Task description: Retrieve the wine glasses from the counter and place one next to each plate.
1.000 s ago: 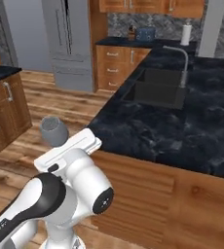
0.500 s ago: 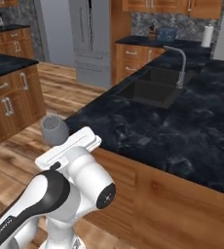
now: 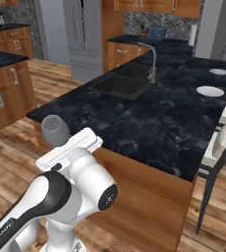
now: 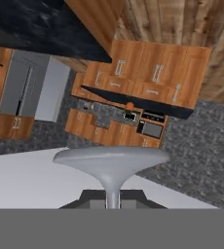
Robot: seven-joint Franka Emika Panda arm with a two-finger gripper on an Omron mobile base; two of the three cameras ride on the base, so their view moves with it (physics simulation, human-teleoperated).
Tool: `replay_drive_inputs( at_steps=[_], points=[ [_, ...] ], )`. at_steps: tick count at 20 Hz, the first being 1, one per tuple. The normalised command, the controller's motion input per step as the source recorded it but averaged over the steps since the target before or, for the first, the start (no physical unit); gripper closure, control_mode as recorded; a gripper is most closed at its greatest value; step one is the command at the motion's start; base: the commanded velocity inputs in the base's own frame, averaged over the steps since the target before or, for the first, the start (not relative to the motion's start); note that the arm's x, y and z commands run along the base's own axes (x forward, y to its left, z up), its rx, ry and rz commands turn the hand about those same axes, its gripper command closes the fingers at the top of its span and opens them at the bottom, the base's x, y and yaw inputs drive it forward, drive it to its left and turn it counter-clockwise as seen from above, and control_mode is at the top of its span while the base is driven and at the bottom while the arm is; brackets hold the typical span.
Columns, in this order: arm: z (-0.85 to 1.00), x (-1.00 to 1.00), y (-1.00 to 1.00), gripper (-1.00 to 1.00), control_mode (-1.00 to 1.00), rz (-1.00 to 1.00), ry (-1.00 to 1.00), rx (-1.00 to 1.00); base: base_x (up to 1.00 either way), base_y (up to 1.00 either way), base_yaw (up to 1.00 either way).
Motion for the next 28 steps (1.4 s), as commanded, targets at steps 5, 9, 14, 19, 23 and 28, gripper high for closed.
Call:
replay_drive_inputs(
  at_steps=[5, 9, 14, 19, 23, 28],
  points=[
    [0.0, 0.0, 0.0, 1.0, 1.0, 0.0, 0.0, 0.0, -0.59, -0.86, 0.65],
    [0.0, 0.0, 0.0, 1.0, 1.0, 0.0, 0.0, 0.0, -0.52, -0.44, 0.91],
    [0.0, 0.0, 0.0, 1.0, 1.0, 0.0, 0.0, 0.0, -0.51, -0.5, 0.89],
    [0.0, 0.0, 0.0, 1.0, 1.0, 0.0, 0.0, 0.0, -0.55, -0.54, 0.87],
    [0.0, 0.0, 0.0, 1.0, 1.0, 0.0, 0.0, 0.0, -0.62, -0.61, 0.85],
    [0.0, 0.0, 0.0, 1.0, 1.0, 0.0, 0.0, 0.0, -0.96, -0.75, 0.69]
  ],
)
